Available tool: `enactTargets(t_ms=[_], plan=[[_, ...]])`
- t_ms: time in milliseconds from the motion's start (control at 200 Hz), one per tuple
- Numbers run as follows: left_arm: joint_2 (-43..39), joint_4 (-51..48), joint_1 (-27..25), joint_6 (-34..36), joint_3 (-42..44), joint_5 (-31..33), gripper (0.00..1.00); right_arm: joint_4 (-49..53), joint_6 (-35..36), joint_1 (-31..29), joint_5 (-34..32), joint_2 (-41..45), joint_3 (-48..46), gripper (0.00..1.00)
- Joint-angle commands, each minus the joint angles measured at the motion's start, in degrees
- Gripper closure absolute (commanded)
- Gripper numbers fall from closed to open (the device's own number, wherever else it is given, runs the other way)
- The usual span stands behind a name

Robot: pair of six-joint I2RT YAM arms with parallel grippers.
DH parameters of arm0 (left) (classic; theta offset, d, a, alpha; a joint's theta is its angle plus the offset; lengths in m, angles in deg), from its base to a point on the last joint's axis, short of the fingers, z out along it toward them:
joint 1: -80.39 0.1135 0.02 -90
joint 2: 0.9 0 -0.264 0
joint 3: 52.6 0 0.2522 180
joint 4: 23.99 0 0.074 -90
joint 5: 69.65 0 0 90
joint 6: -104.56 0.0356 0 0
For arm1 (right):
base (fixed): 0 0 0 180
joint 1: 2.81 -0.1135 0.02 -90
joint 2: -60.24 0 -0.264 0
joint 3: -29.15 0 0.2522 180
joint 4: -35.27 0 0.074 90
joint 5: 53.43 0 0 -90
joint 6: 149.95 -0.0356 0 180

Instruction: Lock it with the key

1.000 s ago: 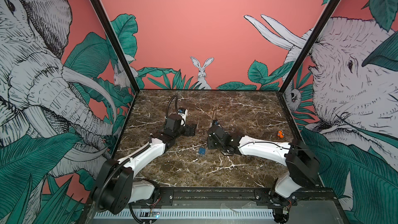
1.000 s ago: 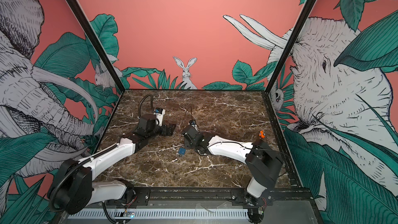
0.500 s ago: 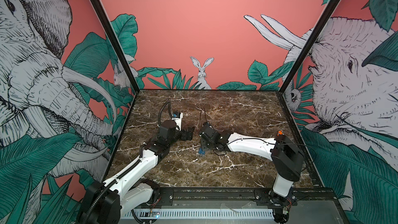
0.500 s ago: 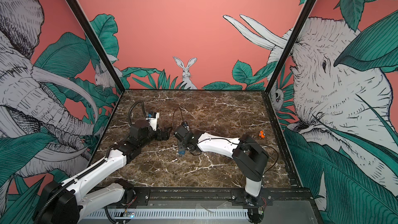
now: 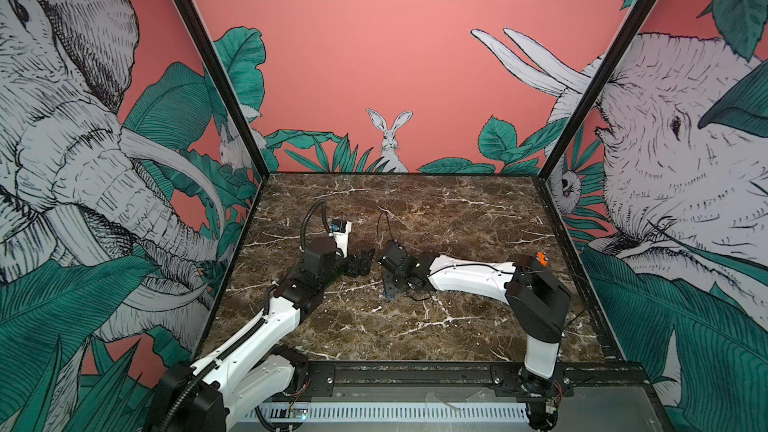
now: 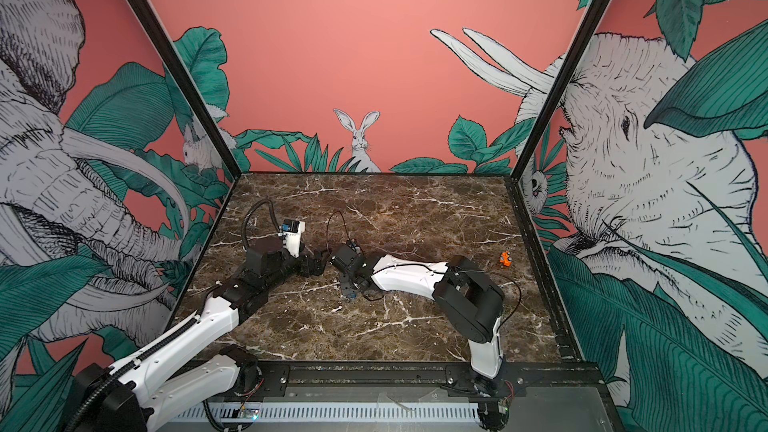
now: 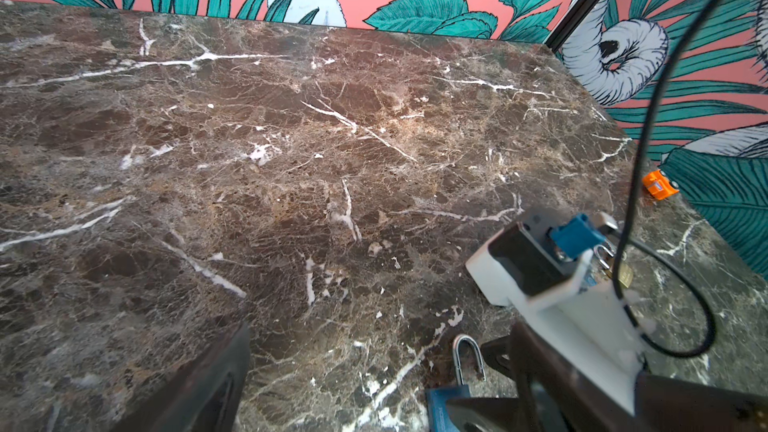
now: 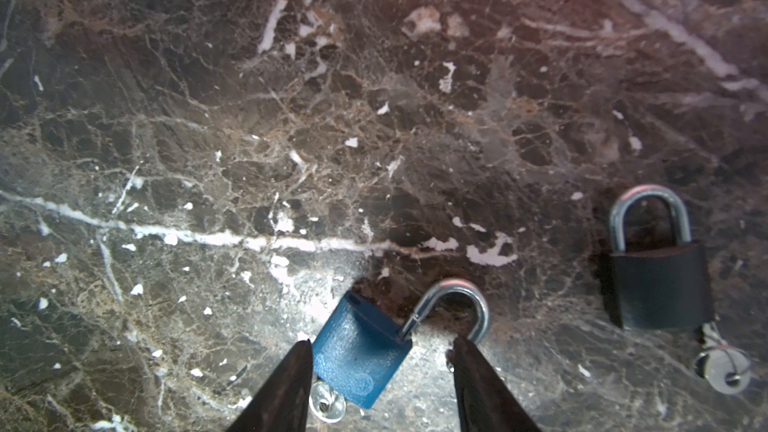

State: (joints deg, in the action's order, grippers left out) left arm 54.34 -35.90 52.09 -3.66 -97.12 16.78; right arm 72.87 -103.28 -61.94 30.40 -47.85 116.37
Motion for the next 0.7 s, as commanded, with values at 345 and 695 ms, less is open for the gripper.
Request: enactTargets(t_ms=[345,695], plan=[[-4.33,2.18,1.88,-1.71,4.06,-1.74,0.02,9.54,2.97,-2.78,-3.72,-6.32,9.31,0.45],[-6.28,4.21,5.84,-5.51,8.04,-6.0,0.03,13.54,2.46,-3.32,-7.72,-10.07,12.75,0.44]])
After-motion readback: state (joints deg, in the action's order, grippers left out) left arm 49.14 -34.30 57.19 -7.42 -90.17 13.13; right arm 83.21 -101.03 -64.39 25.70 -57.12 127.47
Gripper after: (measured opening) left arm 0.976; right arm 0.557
